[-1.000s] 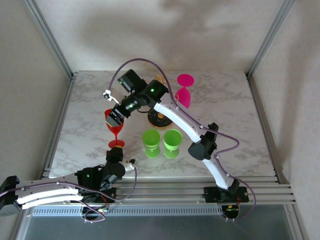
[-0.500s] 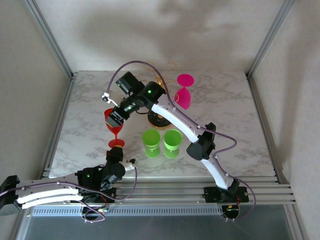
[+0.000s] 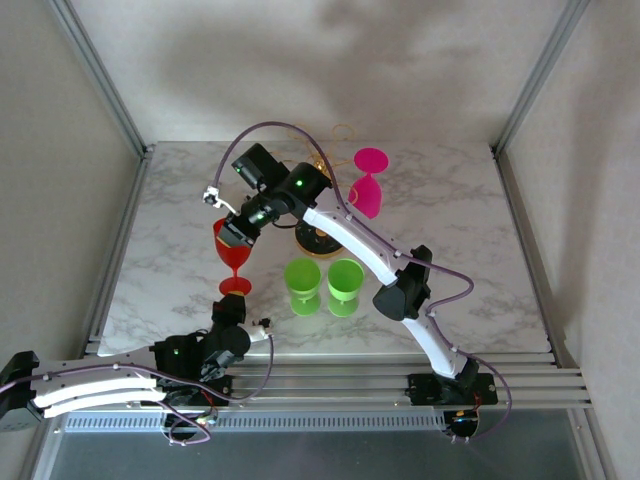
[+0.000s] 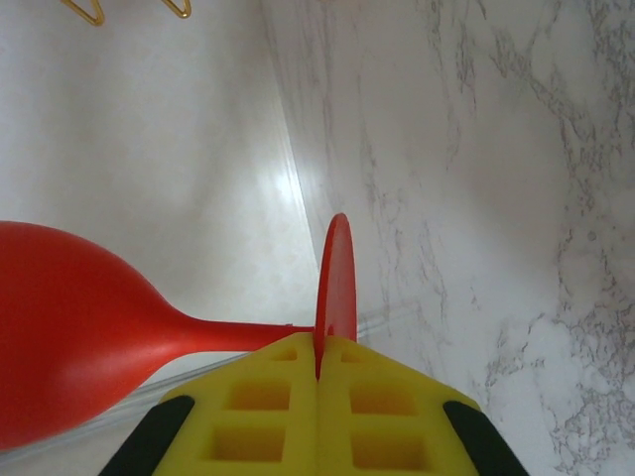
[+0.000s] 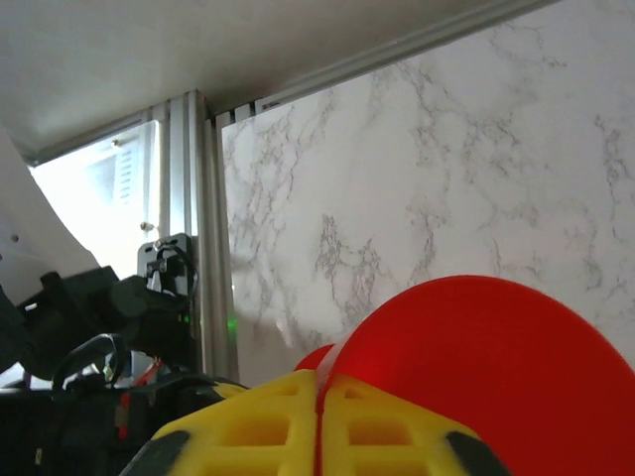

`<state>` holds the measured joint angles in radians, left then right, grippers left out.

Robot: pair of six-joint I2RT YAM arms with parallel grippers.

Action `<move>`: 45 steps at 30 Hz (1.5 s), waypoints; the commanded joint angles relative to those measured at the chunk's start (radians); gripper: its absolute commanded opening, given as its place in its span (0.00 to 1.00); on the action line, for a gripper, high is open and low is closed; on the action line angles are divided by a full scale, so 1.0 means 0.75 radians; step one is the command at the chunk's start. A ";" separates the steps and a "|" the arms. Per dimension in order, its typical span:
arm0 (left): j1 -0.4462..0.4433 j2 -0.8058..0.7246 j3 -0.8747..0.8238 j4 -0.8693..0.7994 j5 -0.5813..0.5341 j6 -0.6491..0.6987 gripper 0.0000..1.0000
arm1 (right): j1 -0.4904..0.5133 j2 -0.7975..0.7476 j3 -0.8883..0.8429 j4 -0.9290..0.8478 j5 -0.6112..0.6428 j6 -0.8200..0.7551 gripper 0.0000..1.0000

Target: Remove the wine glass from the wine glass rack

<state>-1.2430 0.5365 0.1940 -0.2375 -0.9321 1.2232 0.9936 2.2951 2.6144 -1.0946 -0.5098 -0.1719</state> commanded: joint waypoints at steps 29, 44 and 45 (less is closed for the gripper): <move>-0.011 -0.006 0.048 0.071 -0.011 -0.118 0.24 | 0.020 -0.075 -0.052 0.061 0.110 0.079 0.00; -0.012 0.071 0.143 -0.016 0.046 -0.376 0.31 | 0.018 -0.127 -0.061 0.133 0.245 0.123 0.00; -0.013 0.076 0.154 -0.021 0.052 -0.401 0.32 | 0.018 -0.133 -0.064 0.140 0.258 0.126 0.00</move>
<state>-1.2430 0.5865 0.2584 -0.2245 -0.9077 1.0031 0.9958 2.2612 2.5763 -1.0279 -0.3477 -0.0906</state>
